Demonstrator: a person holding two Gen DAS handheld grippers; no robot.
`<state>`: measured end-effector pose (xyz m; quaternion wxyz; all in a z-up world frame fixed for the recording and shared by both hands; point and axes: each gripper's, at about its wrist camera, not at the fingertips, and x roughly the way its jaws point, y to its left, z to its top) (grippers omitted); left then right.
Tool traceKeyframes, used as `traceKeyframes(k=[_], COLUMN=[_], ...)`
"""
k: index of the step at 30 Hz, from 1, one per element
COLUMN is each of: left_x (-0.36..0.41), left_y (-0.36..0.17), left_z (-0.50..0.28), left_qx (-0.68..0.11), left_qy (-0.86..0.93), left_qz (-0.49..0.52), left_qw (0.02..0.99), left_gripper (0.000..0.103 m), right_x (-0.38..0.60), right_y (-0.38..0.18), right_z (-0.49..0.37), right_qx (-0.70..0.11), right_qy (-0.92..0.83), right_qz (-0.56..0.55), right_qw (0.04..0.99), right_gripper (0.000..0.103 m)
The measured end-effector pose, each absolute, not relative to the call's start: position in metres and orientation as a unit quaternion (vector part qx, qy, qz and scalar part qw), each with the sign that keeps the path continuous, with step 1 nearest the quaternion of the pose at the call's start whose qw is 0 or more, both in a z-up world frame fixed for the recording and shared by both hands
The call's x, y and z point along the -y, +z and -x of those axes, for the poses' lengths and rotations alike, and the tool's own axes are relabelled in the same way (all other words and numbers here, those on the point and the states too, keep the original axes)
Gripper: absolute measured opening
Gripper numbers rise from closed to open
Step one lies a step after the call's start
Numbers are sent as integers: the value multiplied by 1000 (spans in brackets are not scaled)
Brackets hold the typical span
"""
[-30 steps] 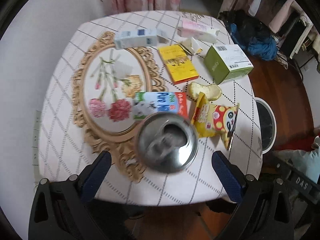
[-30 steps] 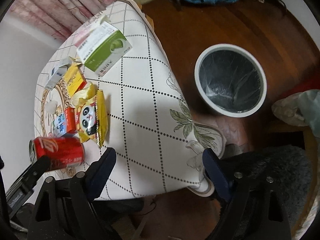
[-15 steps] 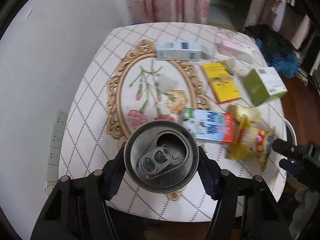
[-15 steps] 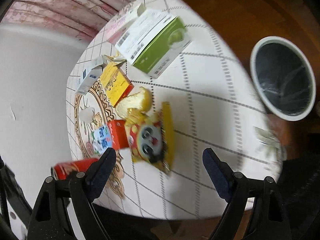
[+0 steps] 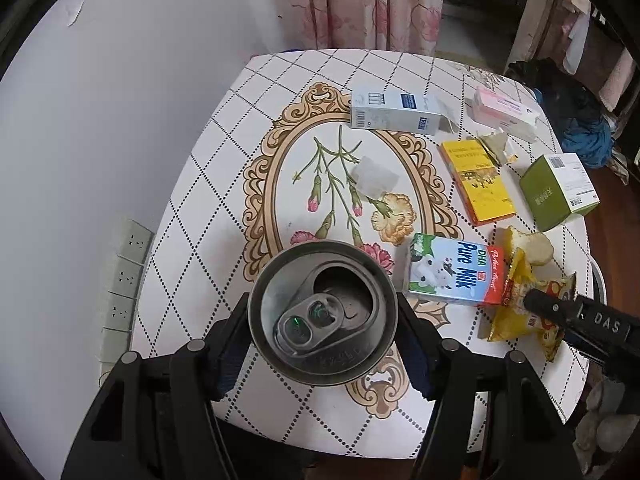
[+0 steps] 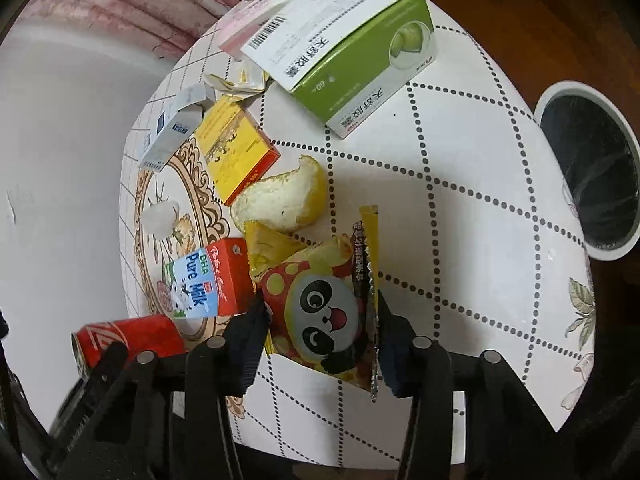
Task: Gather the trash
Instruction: 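Grasp the red can with the left tool while the right tool grasps the panda snack bag, then carry both items over the white bin and open both tools to drop them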
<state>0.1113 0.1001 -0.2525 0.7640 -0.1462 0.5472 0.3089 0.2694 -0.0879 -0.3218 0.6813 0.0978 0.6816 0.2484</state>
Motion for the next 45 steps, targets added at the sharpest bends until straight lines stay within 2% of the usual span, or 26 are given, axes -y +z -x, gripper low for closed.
traceKeyframes(k=[13,26,35,40,45], left_x=[-79,-31,23,69,124], left_y=[-228,-161,-114,-132,-196], left_z=[-106,-113,-161,-221,-290], left_qx=[-529,-475,-439,-459,-518], left_qy=[302,268,203,141,74], left_qz=[112,81,74,96,132], left_qw=[785,835,872,872,842], left_gripper=[63,63,63,63,63], right_x=[130,183,265,333,390], right_y=[-288,-221,-174,-198,-258], right_z=[-254,-242,-269,-307,-353], right_qx=[-646,-574,-535,-552,-597], right_qy=[246,260,237,173,123], right_qz=[-71,-91,-126,-68,-49], right_qw=[720,771,801,813,791], right_gripper=[47,47,47,47,47])
